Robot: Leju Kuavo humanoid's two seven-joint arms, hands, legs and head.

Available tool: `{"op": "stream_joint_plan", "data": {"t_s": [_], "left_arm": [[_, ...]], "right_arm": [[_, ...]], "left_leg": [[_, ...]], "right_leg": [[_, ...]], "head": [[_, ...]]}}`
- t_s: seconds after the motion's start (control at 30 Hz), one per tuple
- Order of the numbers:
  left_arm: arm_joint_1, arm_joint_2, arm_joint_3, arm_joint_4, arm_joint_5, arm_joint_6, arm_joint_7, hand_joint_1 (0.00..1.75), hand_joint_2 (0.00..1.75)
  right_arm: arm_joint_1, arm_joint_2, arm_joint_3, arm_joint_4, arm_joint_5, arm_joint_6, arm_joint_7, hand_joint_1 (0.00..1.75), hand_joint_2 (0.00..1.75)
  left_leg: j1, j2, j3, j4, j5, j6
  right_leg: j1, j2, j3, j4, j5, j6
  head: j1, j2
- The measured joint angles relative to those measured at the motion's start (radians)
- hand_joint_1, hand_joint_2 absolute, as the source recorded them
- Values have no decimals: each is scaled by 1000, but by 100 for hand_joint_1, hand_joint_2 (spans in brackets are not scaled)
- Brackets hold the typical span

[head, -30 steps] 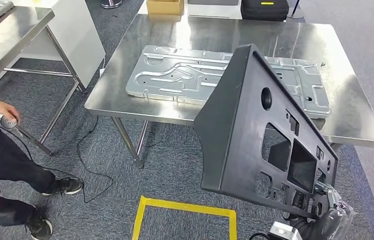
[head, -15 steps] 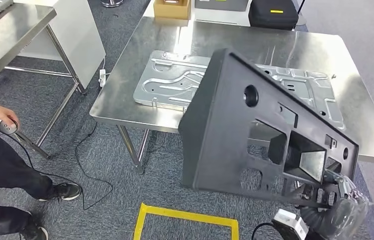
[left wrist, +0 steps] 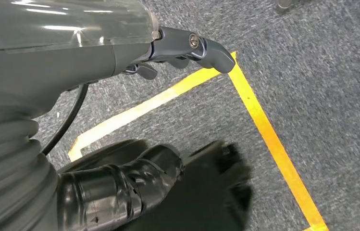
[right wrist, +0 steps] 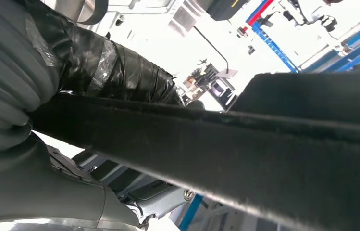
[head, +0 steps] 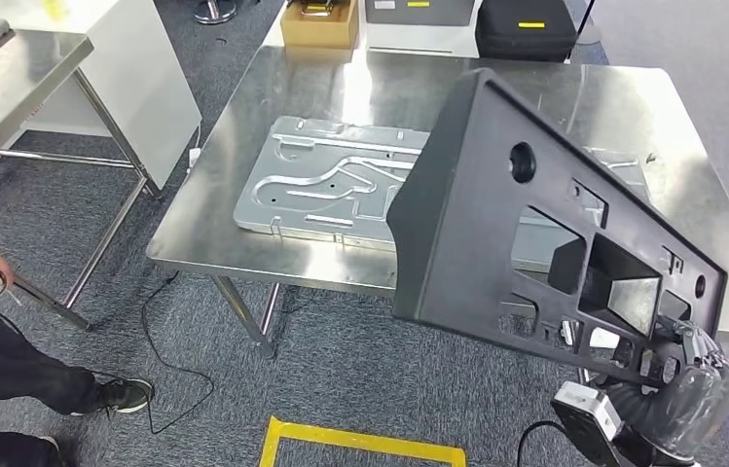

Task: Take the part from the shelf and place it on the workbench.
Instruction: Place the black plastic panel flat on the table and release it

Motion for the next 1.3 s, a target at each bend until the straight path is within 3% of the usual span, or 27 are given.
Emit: {"op": "stream_joint_plan", "data": {"t_s": [0.03,0.1,0.13,0.2,0.27,0.33,0.43,0.5,0.53,0.57,0.6,0.67,0.7,0.77,0.8,0.87,0.93,1.0,1.03,1.13,1.17,1.23,1.3], "left_arm": [[2,0,0,0,0,0,0,0,175],[4,1,-1,0,-1,0,0,0,175],[4,1,-1,0,-1,0,0,0,175],[5,2,-1,0,-1,0,1,0,175],[7,2,-3,0,-2,-1,1,0,175],[6,2,-6,0,-2,-1,1,0,175],[-2,2,-9,0,-4,-1,1,0,175],[-1,2,-10,0,-5,-1,1,0,175],[0,2,-10,0,-5,-1,1,0,175],[2,2,-11,0,-5,-1,1,0,175],[3,1,-11,0,-5,-1,1,0,175],[0,1,-11,0,-5,0,2,0,175],[-2,1,-11,0,-5,0,2,0,175],[-6,1,-12,0,-5,0,4,0,175],[-6,2,-12,0,-5,0,4,0,175],[-6,2,-12,0,-5,-1,5,0,175],[-6,2,-12,0,-4,-1,7,0,175],[-4,2,-12,0,-3,0,11,0,175],[-3,2,-12,0,-2,2,12,0,175],[-3,3,-12,0,-1,6,14,0,175],[-5,4,-12,0,-1,6,14,0,175],[-6,5,-12,0,-2,5,15,0,175],[-4,4,-12,0,-3,4,14,0,175]], "right_arm": [[-1,-1,-1,3,0,0,1,175,175],[-3,-4,-3,8,-2,0,2,175,175],[-5,-5,-3,11,-3,0,2,175,175],[-9,-6,-5,16,-6,0,3,175,175],[-11,-10,-6,20,-8,0,5,175,175],[-14,-16,-8,22,-9,0,6,175,175],[-18,-23,-11,25,-13,0,8,175,175],[-18,-25,-14,29,-15,0,11,175,175],[-18,-26,-16,30,-16,0,12,175,175],[-17,-27,-19,32,-18,0,13,175,175],[-17,-29,-21,33,-19,0,13,175,175],[-16,-30,-25,37,-23,0,13,175,175],[-14,-30,-25,39,-25,0,13,175,175],[-11,-31,-27,40,-27,0,13,175,175],[-10,-31,-27,40,-28,0,13,175,175],[-11,-31,-28,40,-29,0,13,175,175],[-10,-31,-28,40,-29,0,13,175,175],[-9,-31,-28,41,-30,0,13,175,175],[-8,-31,-28,41,-30,0,12,175,175],[-6,-31,-28,41,-32,0,11,175,175],[-5,-31,-28,41,-33,0,11,175,175],[-4,-31,-28,42,-34,0,10,175,175],[-2,-30,-28,42,-35,0,10,175,175]], "left_leg": [[0,0,-3,-32,27,2],[-3,0,14,-143,125,16],[-7,1,20,-187,159,23],[-16,1,30,-227,188,36],[-18,0,52,-245,186,47],[-14,0,82,-263,183,59],[-9,-1,109,-275,168,67],[-6,-2,128,-275,151,64],[-3,-2,141,-275,140,60],[-1,-2,157,-275,128,55],[1,-3,169,-274,116,50],[1,-4,180,-270,96,37],[1,-5,183,-268,89,30],[0,-5,186,-266,88,18],[1,-3,183,-250,92,14],[3,-1,139,-166,85,6],[4,1,61,-48,40,0],[4,1,3,6,3,0],[3,1,-5,-12,18,4],[-9,2,35,-180,153,35],[-15,2,47,-224,175,46],[-23,1,57,-253,180,58],[-18,2,73,-277,197,63]], "right_leg": [[1,1,13,0,-10,1],[4,1,39,-1,-31,4],[4,2,49,-3,-39,7],[2,3,61,-3,-51,17],[-1,3,71,9,-52,28],[-2,2,50,66,-51,36],[-6,1,-64,229,-109,46],[-10,1,-124,268,-129,53],[-13,1,-131,242,-108,57],[-15,0,-127,193,-66,59],[-19,-1,-119,129,-6,61],[-17,-2,-110,41,65,56],[-16,-2,-111,23,79,50],[-13,1,-105,20,74,33],[-14,2,-96,15,70,26],[-15,0,-72,3,63,13],[-11,-2,-54,-4,53,4],[-6,-1,-39,-5,41,1],[-3,1,-31,-5,34,0],[5,3,-6,-7,16,0],[5,3,-2,-7,12,3],[3,2,1,-10,7,12],[3,2,7,-12,1,22]], "head": [[0,0],[1,0],[3,0],[4,0],[2,0],[3,0],[4,0],[4,0],[4,0],[4,0],[4,0],[3,0],[2,0],[0,0],[0,0],[-1,0],[-2,0],[-2,0],[-2,0],[-1,0],[-1,0],[-2,0],[-2,0]]}}
